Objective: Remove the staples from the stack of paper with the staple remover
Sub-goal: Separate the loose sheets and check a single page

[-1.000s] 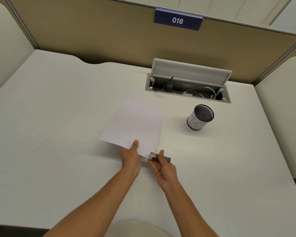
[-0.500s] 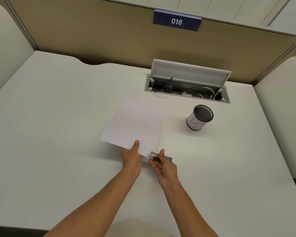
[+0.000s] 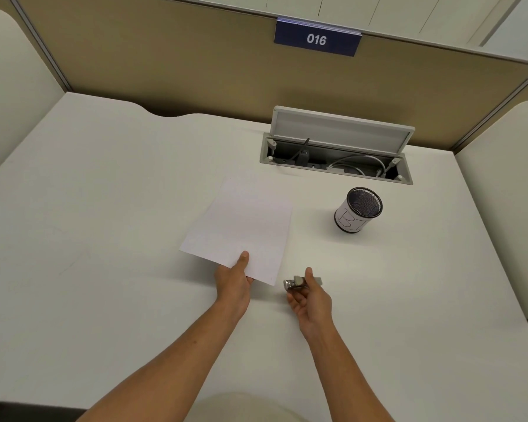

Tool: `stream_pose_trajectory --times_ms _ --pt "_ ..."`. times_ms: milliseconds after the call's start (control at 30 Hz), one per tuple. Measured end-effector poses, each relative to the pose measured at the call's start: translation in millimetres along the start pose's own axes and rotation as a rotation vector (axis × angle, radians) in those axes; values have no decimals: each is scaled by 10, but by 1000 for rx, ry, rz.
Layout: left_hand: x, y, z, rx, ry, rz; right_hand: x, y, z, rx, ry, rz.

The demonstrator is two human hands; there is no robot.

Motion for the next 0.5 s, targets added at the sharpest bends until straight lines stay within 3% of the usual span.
stream_pose_trajectory --times_ms 500 --pt "-54 -135 -19 44 43 179 -113 637 41 -766 -253 -1242"
Point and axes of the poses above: each hand's wrist, its own z-axis towards the middle knuckle, its own x-axis out of the palm, y = z × x, the point moved 8 cm from there along z, towards the middle knuckle, and after that the axes turned 4 degrees about z, right-handed, at the moved point
